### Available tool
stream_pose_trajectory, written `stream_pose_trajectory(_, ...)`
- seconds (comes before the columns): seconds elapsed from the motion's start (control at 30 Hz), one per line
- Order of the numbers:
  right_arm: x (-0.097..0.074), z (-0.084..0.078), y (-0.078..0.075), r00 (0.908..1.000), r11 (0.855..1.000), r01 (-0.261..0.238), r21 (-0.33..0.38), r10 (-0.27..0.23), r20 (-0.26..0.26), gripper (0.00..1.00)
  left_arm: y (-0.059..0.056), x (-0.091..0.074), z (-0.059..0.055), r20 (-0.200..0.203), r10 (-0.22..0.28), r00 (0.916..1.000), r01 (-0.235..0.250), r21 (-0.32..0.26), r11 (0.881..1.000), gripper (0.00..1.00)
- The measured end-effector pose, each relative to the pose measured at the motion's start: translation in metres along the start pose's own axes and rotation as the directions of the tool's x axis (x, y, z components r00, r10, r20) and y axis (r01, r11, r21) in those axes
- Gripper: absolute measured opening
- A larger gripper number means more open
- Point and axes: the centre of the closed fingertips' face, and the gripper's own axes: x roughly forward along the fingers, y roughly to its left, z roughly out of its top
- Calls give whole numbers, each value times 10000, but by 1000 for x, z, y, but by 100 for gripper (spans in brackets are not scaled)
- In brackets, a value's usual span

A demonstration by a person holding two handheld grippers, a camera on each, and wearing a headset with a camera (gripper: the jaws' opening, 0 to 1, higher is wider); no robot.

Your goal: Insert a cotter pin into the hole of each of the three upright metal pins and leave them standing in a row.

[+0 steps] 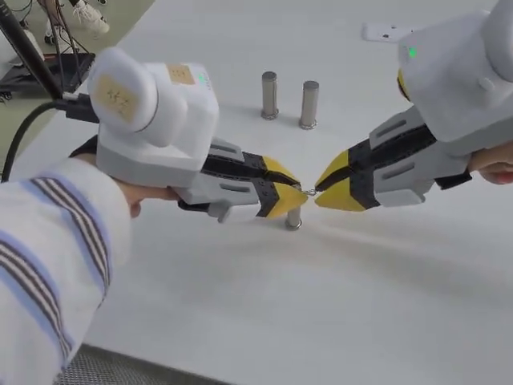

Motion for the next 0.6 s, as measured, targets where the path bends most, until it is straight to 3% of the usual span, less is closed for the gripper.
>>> stream_pose_trajectory(0.6,5,6,1,9999,9999,-107,-116,108,59,0,-2,0,1,-9,-59,10000,59,88,9999,5)
